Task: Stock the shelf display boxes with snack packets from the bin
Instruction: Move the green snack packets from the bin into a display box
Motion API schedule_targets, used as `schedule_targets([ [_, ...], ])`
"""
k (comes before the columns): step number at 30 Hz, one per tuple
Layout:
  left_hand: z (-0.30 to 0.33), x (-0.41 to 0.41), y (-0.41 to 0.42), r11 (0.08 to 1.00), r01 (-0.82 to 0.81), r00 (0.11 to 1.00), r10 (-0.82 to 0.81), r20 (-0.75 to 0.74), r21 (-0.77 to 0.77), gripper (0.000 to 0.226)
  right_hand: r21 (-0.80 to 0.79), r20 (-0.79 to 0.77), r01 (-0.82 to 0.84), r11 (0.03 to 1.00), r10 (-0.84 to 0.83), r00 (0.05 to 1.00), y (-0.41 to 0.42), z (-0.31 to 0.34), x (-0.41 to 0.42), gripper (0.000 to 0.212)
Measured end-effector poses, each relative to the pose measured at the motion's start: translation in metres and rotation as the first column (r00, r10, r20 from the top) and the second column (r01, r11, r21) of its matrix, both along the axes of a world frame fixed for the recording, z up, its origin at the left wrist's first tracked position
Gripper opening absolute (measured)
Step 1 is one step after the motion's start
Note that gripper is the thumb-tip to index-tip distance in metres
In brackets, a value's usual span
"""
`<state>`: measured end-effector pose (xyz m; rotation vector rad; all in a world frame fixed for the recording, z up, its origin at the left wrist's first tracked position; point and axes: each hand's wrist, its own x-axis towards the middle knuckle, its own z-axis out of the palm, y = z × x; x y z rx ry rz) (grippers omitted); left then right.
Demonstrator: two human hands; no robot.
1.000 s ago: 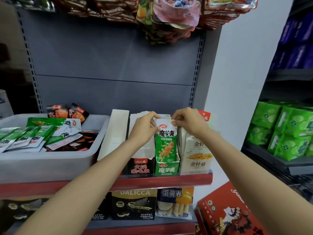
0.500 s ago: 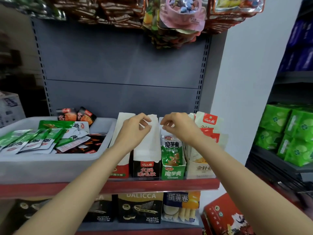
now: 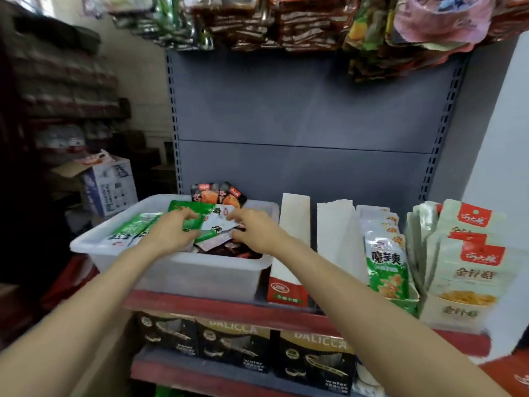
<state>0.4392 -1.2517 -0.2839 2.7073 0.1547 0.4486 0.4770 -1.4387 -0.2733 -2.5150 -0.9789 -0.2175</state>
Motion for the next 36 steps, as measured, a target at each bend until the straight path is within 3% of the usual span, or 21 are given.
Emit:
schedule_targets([
  [3, 0.001, 0.008, 0.015, 0.998, 0.001, 0.995, 0.005, -0.100, 0.059, 0.064, -0.116, -0.089, 0.017, 0.993, -0.027, 0.996, 0.023, -0.004, 0.016, 0.057],
  [7, -0.003, 0.016, 0.024, 0.998, -0.025, 0.983, 0.033, -0.180, 0.052, 0.074, -0.228, -0.134, -0.007, 0.974, -0.025, 0.991, 0.043, -0.008, 0.033, 0.071],
  [13, -0.011, 0.020, 0.029, 1.000, -0.027, 0.982, 0.024, -0.188, -0.016, 0.072, -0.431, -0.110, -0.008, 0.902, -0.044, 0.993, 0.064, -0.015, 0.055, 0.053],
  [18, -0.012, 0.019, 0.029, 0.998, -0.035, 0.981, 0.043, -0.188, 0.047, 0.074, -0.493, 0.140, 0.087, 0.866, -0.020, 0.990, 0.066, -0.015, 0.060, 0.023],
  [22, -0.013, 0.020, 0.032, 0.999, -0.034, 0.986, 0.037, -0.161, 0.021, 0.073, -0.481, 0.334, 0.150, 0.864, 0.022, 0.942, 0.059, -0.012, 0.052, 0.028],
  [24, -0.013, 0.018, 0.033, 1.000, -0.020, 0.993, 0.020, -0.112, 0.000, 0.071, -0.386, 0.350, 0.135, 0.912, 0.010, 0.937, 0.050, -0.007, 0.047, 0.024],
  [29, -0.007, 0.009, 0.025, 0.993, 0.096, 0.995, -0.096, -0.004, -0.065, 0.050, 0.050, 0.270, 0.018, 0.999, -0.031, 0.962, 0.019, -0.001, 0.034, 0.009],
  [33, 0.000, 0.002, 0.010, 0.979, 0.190, 0.977, -0.180, 0.116, -0.080, 0.015, 0.448, 0.134, -0.018, 0.894, -0.047, 0.990, 0.002, 0.000, 0.025, 0.008],
  [36, 0.005, -0.006, -0.020, 0.952, 0.274, 0.945, -0.241, 0.222, -0.133, 0.017, 0.605, 0.082, -0.012, 0.796, -0.047, 0.996, -0.014, 0.010, 0.017, 0.017],
])
